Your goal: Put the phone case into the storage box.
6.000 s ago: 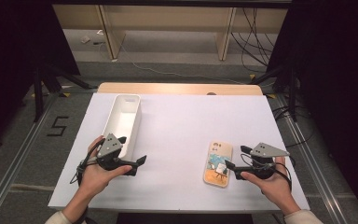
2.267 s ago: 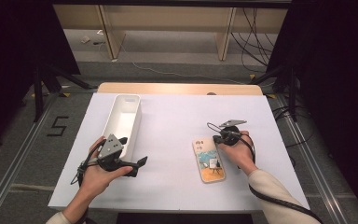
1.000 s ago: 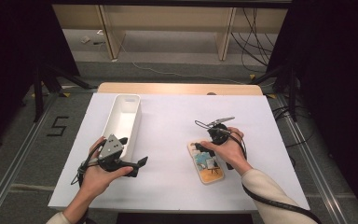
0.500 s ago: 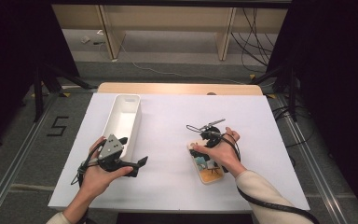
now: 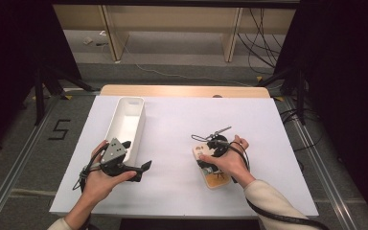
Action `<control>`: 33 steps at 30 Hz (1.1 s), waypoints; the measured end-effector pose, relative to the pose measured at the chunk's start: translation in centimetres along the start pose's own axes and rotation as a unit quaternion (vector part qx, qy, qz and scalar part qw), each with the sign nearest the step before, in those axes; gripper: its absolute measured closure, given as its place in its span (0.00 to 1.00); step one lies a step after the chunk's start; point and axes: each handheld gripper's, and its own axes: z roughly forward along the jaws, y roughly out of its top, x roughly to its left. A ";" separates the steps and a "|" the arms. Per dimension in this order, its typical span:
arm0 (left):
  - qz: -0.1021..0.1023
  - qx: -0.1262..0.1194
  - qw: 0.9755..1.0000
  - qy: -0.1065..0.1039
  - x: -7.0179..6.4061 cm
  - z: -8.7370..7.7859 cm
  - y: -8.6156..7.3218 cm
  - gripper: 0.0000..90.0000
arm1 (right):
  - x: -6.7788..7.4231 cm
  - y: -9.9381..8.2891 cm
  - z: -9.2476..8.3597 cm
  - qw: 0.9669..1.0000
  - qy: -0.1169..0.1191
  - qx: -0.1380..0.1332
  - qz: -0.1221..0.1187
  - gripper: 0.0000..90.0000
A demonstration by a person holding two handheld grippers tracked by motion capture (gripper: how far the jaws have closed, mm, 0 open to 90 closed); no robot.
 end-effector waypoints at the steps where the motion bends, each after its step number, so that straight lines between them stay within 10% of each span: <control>1: 0.000 -0.001 1.000 0.000 0.0 0.0 0.0 0.00 | 0.1 -0.2 -0.1 1.000 -0.003 0.002 0.002 0.01; 33: 0.003 0.002 1.000 -0.001 -0.1 0.1 -0.1 0.00 | 1.7 -1.8 -0.2 0.998 -0.029 0.055 0.001 0.01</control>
